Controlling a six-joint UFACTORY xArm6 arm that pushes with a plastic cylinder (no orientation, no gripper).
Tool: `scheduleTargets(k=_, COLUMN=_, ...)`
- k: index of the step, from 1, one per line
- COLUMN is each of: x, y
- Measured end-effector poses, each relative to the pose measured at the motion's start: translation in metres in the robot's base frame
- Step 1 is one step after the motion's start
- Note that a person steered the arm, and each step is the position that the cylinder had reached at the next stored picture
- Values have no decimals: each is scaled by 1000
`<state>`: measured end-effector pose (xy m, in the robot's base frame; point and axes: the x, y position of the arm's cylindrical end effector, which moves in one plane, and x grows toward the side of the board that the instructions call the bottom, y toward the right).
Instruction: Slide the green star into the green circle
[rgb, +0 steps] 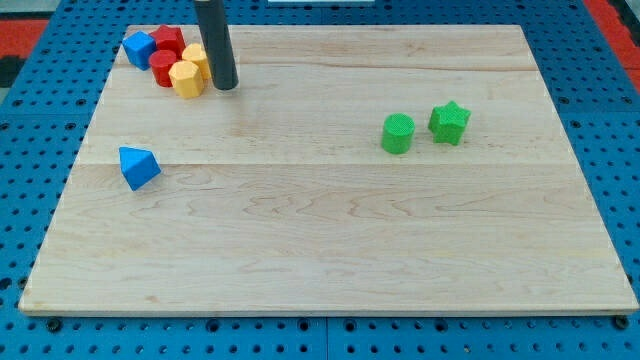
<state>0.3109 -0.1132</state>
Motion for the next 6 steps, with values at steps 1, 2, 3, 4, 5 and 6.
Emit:
scheduleTargets(k=1, x=-1, y=90)
scheduleTargets(k=2, x=4, y=153)
scheduleTargets(k=3, x=13, y=223)
scheduleTargets(k=4, x=38, y=271)
scheduleTargets(k=5, x=65, y=342)
scheduleTargets(k=6, x=86, y=347)
